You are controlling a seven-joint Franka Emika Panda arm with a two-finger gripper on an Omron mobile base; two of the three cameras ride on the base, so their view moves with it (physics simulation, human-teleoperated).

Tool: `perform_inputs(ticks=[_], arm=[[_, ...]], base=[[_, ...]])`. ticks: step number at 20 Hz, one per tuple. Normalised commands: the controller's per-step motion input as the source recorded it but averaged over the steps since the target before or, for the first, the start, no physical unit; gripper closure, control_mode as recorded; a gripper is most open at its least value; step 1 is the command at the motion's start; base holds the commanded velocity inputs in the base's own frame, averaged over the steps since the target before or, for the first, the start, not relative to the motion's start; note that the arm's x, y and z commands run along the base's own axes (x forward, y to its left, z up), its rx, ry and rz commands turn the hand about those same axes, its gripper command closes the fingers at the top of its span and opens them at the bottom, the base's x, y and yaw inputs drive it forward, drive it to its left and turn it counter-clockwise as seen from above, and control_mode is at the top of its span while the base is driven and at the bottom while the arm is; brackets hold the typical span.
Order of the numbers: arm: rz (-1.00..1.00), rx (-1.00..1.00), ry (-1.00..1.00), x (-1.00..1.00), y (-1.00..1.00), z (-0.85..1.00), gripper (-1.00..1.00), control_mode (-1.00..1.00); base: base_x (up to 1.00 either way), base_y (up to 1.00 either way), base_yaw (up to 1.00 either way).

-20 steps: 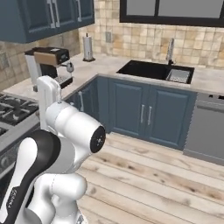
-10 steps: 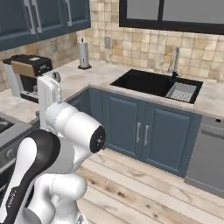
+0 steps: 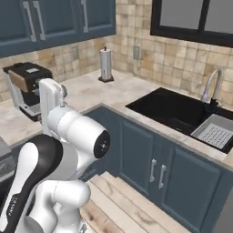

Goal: Retrieve the wine glasses from the counter and place one next to each plate.

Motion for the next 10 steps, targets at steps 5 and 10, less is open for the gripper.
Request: perform_inputs(ticks=[5, 10], arm=[[0.0, 0.0, 0.0, 0.0, 0.0, 0.0, -1.0, 1.0], [0.0, 0.0, 0.0, 0.0, 0.0, 0.0, -1.0, 1.0]], base=[[1.0, -0.44, 0.61], [0.98, -0.53, 0.62]])
